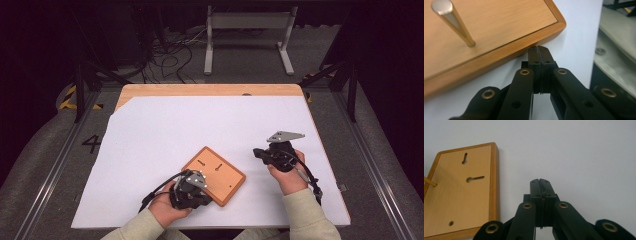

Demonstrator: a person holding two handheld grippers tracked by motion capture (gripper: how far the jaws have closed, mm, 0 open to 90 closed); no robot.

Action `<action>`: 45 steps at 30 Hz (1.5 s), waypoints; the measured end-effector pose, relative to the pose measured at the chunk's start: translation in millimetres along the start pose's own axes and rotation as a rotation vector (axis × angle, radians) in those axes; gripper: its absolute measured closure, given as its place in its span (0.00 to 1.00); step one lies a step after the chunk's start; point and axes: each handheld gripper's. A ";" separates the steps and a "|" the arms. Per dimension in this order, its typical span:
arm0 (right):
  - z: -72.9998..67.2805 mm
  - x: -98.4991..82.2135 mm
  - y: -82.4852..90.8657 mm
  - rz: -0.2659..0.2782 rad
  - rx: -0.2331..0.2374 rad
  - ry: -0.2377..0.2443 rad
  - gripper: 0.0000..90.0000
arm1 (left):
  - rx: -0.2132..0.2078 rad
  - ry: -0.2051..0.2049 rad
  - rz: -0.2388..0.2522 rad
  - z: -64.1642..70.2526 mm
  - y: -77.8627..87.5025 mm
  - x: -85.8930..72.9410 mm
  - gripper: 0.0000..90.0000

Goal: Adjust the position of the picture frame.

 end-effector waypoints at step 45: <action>-5.1 1.3 -70.8 -0.189 -0.015 0.053 1.00 | 0.350 0.347 0.183 -71.6 61.0 -52.3 0.88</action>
Point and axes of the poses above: each handheld gripper's, and its own axes: y roughly backward along the jaws, x roughly out of its top, z roughly to its right, and after that the axes turned 13 degrees about x, right-handed
